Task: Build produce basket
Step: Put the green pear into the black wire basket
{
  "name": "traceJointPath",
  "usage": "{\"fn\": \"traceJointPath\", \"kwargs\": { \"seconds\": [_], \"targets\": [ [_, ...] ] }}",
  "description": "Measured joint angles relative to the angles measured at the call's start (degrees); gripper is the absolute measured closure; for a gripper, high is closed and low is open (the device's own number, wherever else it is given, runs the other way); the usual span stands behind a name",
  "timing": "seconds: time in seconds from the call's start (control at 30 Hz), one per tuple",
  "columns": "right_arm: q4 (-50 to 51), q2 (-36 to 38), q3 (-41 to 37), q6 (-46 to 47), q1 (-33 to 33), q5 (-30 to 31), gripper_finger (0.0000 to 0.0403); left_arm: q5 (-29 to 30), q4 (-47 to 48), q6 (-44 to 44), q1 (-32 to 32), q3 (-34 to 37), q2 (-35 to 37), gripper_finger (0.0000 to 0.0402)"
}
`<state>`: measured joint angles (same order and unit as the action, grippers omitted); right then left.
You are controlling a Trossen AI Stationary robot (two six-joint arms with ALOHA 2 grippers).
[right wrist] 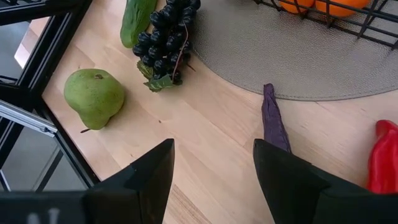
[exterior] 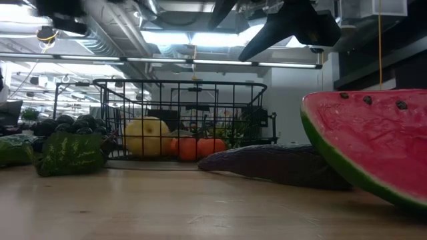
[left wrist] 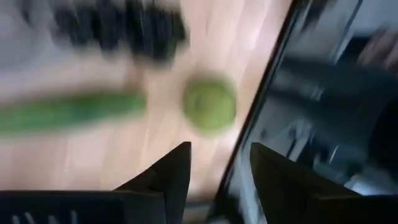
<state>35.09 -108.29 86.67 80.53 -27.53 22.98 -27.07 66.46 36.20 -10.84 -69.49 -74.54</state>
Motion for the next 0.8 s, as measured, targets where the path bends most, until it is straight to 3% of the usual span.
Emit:
{"fn": "traceJointPath", "kwargs": {
  "seconds": [0.17, 0.37, 0.53, 0.8],
  "targets": [
    [0.0, 0.0, 0.0, 0.0, 0.0, 0.0, 0.0183, 4.1, 8.0, 1.4, -11.6, 0.0, 0.0, 0.0243],
    [0.0, 0.0, 0.0, 0.0, 0.0, 0.0, 0.0183, 9.4, 7.9, 7.1, -23.7, 0.0, 0.0, 0.0243],
    [0.0, 0.0, 0.0, 0.0, 0.0, 0.0, 0.0183, 12.1, 7.9, 18.9, -34.2, 0.0, 0.0, 0.0243],
    [0.0, 0.0, 0.0, 0.0, 0.0, 0.0, 0.0183, 31.6, 7.1, 35.4, -45.6, 0.0, -0.9, 0.0243]
  ]
}}
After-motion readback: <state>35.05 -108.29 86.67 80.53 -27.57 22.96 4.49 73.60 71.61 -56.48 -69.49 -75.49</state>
